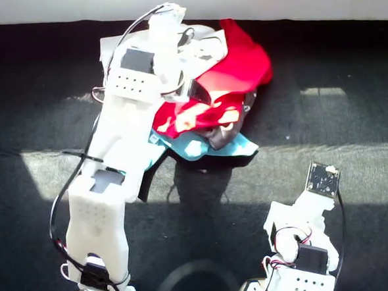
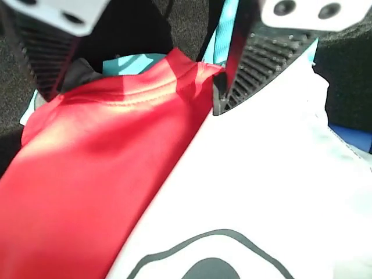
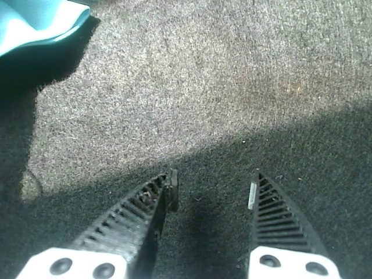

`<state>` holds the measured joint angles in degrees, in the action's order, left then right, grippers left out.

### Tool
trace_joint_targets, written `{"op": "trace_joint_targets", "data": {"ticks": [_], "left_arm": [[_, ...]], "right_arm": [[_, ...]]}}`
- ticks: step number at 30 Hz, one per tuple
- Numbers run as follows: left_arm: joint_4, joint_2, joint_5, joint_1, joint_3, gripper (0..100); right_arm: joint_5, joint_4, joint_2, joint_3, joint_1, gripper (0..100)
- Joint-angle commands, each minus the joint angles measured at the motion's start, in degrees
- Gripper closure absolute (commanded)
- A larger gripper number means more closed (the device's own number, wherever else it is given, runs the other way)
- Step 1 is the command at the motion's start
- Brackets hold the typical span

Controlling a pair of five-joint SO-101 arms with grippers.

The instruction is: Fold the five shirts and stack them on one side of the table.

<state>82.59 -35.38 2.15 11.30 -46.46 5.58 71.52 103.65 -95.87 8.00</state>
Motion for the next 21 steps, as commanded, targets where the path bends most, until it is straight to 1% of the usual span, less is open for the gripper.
{"op": "trace_joint_targets", "data": {"ticks": [1, 5, 9, 10, 11, 12, 14, 15, 16, 17, 18, 21], "left_arm": [[-3.6, -5.76, 0.0, -0.66, -6.02, 63], [-5.89, -14.81, 0.0, -2.07, -8.31, 63], [-3.96, -21.14, 0.0, -3.74, -12.88, 63], [-2.81, -22.02, 0.0, -4.35, -14.2, 66], [-1.93, -22.81, 0.0, -4.97, -15.6, 71], [-1.23, -23.6, 0.0, -5.41, -17.01, 78], [-0.79, -24.66, 0.0, -6.81, -19.03, 96], [-0.53, -24.84, 0.0, -7.78, -19.65, 100], [0.62, -24.92, 0.0, -8.75, -20.35, 97], [2.02, -24.92, 0.0, -9.89, -21.32, 96], [3.52, -24.75, 0.0, -11.12, -22.46, 99], [9.67, -23.69, 0.0, -15.43, -27.56, 99]], "right_arm": [[0.44, -0.57, 0.22, -6.99, -0.13, 79.7], [0.44, -0.57, 0.22, -6.99, -0.13, 79.7], [0.44, -0.57, 0.22, -6.99, -0.13, 79.7], [0.44, -0.57, 0.22, -6.99, -0.13, 79.7], [0.44, -0.57, 0.22, -6.99, -0.13, 79.7], [0.44, -0.57, 0.22, -6.99, -0.13, 79.7], [0.44, -0.57, 0.22, -6.99, -0.13, 79.7], [0.44, -0.57, 0.22, -6.99, -0.13, 79.7], [0.44, -0.57, 0.22, -6.99, -0.13, 79.7], [0.44, -0.57, 0.22, -6.99, -0.13, 79.7], [0.44, -0.57, 0.22, -6.99, -0.13, 79.7], [0.44, -0.57, 0.22, -6.99, -0.13, 79.7]]}}
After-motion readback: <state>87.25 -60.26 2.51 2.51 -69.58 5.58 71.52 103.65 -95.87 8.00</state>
